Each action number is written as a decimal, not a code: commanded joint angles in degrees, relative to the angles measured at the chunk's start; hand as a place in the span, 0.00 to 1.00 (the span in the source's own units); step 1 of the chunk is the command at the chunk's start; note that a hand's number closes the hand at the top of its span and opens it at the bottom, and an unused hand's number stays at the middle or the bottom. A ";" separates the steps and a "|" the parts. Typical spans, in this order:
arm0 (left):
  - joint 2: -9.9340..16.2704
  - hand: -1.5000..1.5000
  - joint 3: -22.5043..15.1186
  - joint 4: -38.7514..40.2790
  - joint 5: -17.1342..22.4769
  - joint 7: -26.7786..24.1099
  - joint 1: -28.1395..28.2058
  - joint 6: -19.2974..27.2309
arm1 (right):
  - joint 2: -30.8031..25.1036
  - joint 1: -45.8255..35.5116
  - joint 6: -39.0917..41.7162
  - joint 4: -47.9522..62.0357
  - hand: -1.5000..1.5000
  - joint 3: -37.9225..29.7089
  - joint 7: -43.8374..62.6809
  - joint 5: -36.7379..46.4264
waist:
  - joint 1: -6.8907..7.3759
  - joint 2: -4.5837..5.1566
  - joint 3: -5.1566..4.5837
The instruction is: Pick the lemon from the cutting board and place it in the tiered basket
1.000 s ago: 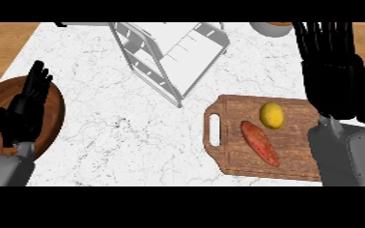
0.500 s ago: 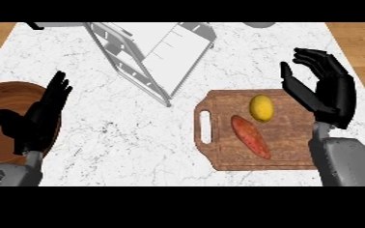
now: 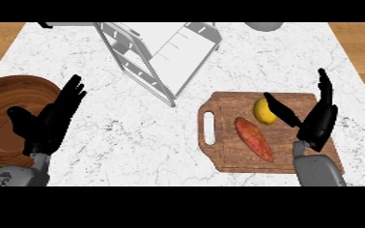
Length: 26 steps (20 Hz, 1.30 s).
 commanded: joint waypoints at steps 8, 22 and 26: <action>0.84 0.50 -0.40 -1.41 0.06 1.17 -0.01 -1.26 | -6.41 0.92 26.04 5.18 0.00 9.99 30.77 17.07 | 2.37 -0.06 -0.47; -1.21 0.50 0.35 -1.04 -1.00 0.68 1.56 -0.83 | 2.70 -18.08 54.75 -8.25 0.00 13.98 73.57 26.29 | 0.87 0.05 0.40; -0.36 0.50 1.17 -3.79 -0.40 3.38 1.00 -1.13 | 2.01 -14.86 54.33 -3.81 0.00 10.50 69.35 27.15 | 0.89 0.15 0.51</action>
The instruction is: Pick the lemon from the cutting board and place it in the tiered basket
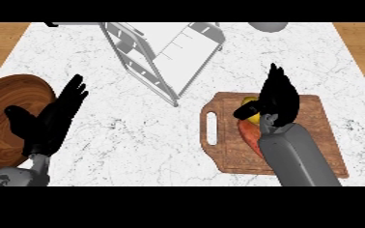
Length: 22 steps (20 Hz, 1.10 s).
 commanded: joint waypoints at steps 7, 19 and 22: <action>-0.45 0.50 3.00 1.05 0.26 2.37 -2.44 -2.00 | 4.53 4.36 0.04 4.64 0.00 -2.56 5.61 7.81 | -0.38 0.29 0.14; -1.88 0.50 5.54 0.98 -2.09 2.18 -1.30 -4.82 | 5.38 8.02 1.79 6.14 0.00 -8.28 -0.50 14.03 | -0.35 0.26 0.15; -2.16 0.50 5.27 -0.06 -3.10 3.45 -1.14 -3.74 | 7.69 6.39 6.59 6.22 1.00 -9.90 0.29 9.29 | -0.14 0.27 0.16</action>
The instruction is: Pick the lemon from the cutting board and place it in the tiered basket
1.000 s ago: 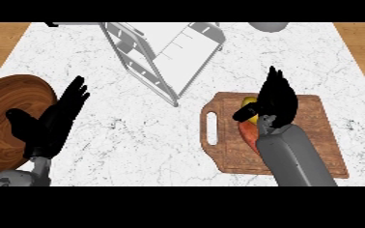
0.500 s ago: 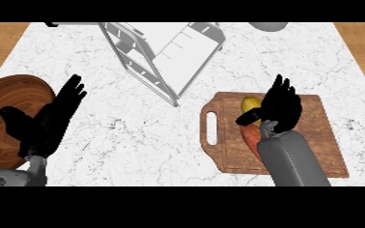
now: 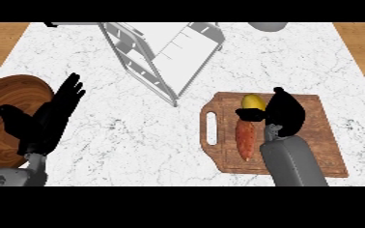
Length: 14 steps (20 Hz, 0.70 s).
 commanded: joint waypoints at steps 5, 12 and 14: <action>-2.44 0.50 -0.02 -1.73 -2.57 0.49 1.00 0.18 | 0.64 -0.32 4.61 6.71 1.00 -0.92 0.52 -1.07 | 0.39 0.21 0.09; -2.60 0.50 2.44 -2.78 -3.18 0.98 2.93 -2.63 | 1.20 0.29 2.42 7.29 1.00 2.16 -0.07 5.18 | 0.28 0.18 0.08; -3.85 0.50 1.65 -4.01 -4.74 1.81 3.05 -0.83 | -1.37 1.46 2.83 2.29 1.00 2.85 -0.35 7.74 | 0.07 0.09 0.07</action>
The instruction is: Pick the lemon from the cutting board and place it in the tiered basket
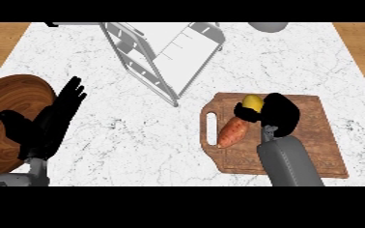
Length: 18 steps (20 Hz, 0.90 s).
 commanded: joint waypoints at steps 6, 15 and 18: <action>-1.14 0.50 1.20 0.22 -1.06 -2.01 3.20 -0.95 | -11.35 15.54 3.49 -16.98 1.00 8.89 -17.74 -0.66 | -1.40 -0.12 0.13; 0.06 0.50 2.30 -0.33 -0.54 1.76 0.60 -1.88 | -11.04 12.33 -12.58 -37.28 1.00 4.38 -23.10 -3.75 | -1.33 -0.02 0.23; -1.37 0.50 2.36 -0.10 -1.40 2.66 -2.04 -0.15 | -8.18 12.62 -15.07 -41.45 1.00 7.75 -23.26 -2.47 | -0.91 0.17 0.22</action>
